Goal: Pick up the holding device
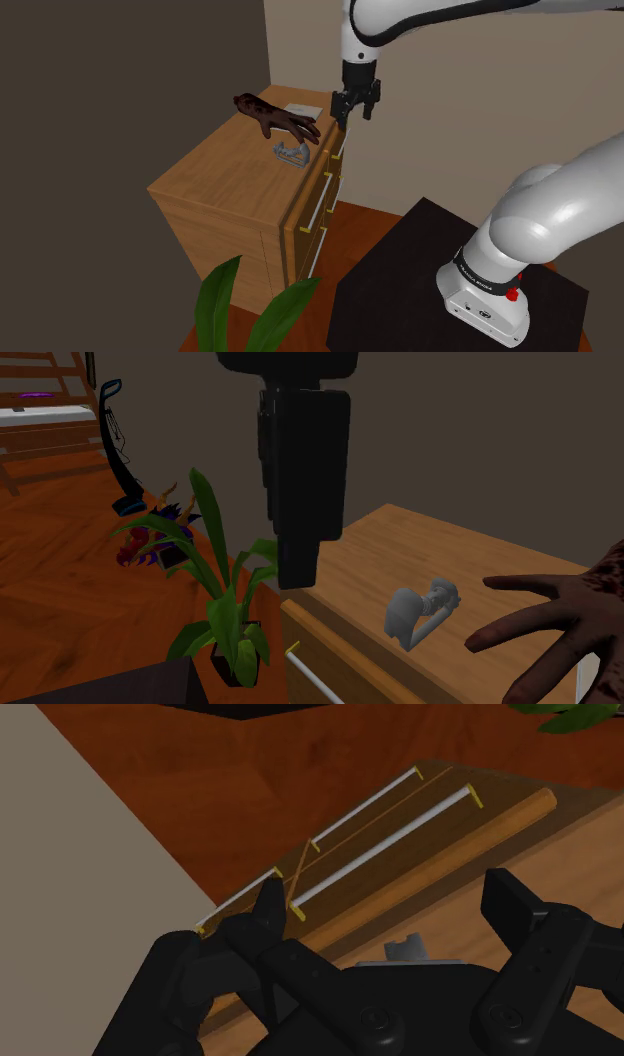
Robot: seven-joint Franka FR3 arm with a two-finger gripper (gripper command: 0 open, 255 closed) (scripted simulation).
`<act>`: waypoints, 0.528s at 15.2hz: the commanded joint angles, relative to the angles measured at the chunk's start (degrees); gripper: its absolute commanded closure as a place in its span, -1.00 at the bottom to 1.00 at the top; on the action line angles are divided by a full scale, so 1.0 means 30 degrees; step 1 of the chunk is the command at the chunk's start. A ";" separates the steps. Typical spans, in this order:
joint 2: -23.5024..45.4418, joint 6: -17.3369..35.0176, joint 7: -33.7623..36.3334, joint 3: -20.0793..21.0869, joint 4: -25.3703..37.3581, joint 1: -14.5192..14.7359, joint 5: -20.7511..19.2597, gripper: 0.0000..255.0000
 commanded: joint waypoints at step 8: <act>0.6716 0.2800 0.0844 0.0653 0.3730 0.0058 -0.0932 -1.00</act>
